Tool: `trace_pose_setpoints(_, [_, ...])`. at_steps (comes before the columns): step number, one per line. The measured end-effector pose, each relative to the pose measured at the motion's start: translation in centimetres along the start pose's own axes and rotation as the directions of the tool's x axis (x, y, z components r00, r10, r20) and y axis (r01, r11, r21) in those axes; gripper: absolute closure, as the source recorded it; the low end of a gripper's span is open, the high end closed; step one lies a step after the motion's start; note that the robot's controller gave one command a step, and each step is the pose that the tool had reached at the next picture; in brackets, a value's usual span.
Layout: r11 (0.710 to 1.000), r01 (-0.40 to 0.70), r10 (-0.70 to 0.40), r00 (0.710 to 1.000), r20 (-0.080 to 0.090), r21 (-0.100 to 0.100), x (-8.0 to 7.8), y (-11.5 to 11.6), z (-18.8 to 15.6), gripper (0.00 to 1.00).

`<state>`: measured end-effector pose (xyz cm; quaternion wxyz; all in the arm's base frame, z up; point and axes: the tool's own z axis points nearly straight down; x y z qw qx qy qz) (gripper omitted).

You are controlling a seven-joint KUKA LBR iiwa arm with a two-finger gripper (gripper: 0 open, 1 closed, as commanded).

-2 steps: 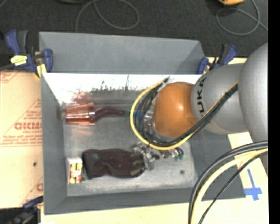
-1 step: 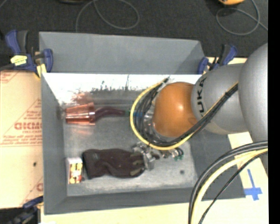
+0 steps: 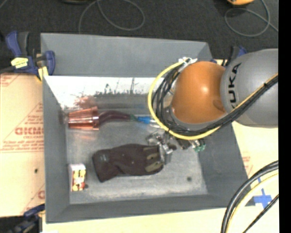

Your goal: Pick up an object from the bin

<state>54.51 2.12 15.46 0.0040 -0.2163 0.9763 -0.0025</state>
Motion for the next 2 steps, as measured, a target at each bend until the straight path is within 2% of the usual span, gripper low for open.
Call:
trace_pose_setpoints(1, [1.000, 0.000, 0.000, 1.000, 0.000, 0.000, 0.0, 0.0, 0.0, 1.00])
trace_pose_setpoints(2, [1.000, 0.023, -0.023, 1.000, 0.005, 0.002, -0.4, 1.3, -19.3, 1.00])
